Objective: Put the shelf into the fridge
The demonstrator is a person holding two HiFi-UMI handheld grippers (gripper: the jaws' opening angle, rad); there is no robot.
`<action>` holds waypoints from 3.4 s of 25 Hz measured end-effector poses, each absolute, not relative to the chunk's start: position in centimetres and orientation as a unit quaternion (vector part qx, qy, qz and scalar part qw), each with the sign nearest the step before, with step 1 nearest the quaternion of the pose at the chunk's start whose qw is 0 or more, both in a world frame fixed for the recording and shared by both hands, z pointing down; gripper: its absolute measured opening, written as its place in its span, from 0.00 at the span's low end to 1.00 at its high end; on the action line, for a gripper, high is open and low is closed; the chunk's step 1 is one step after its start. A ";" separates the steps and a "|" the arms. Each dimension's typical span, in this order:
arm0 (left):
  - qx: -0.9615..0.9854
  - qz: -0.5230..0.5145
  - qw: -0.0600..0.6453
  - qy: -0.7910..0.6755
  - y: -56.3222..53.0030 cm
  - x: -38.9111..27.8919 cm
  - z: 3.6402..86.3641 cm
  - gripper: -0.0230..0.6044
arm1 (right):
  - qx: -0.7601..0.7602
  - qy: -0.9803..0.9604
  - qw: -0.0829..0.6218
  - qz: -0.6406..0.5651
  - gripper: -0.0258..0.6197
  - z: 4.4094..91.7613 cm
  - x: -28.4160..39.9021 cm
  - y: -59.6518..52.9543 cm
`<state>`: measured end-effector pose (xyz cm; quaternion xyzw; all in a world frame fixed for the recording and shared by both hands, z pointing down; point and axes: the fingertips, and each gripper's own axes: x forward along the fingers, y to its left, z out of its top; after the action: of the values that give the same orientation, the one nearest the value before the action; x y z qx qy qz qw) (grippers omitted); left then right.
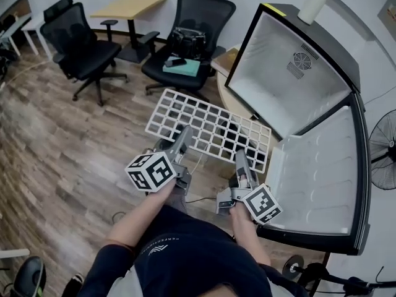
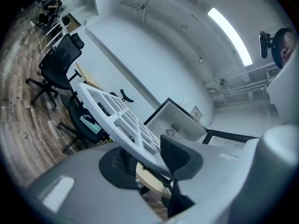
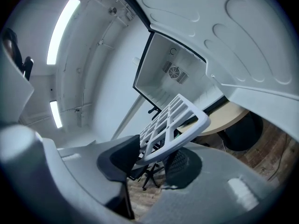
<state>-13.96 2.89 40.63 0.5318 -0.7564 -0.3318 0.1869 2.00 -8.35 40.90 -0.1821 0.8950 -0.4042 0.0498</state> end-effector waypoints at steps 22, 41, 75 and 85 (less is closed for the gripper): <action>0.672 -0.287 0.235 -0.641 -16.0 -17.3 37.1 0.26 | -0.339 0.850 0.134 -0.380 0.26 38.0 1.5 -20.7; 0.741 -0.267 0.281 -0.548 -24.6 -16.8 36.1 0.26 | -0.443 0.804 0.174 -0.355 0.26 36.4 2.4 -25.3; 0.735 -0.262 0.302 -0.548 -26.7 -17.1 38.5 0.26 | -0.454 0.789 0.171 -0.376 0.26 38.5 2.0 -27.8; 0.727 -0.257 0.307 -0.557 -26.4 -17.2 38.9 0.25 | -0.454 0.788 0.166 -0.381 0.26 39.0 2.1 -27.7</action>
<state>-17.17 -26.37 38.88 0.7275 -0.5574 -0.2570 0.3066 2.07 -27.68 39.04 -0.4540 0.7883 -0.3808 0.1656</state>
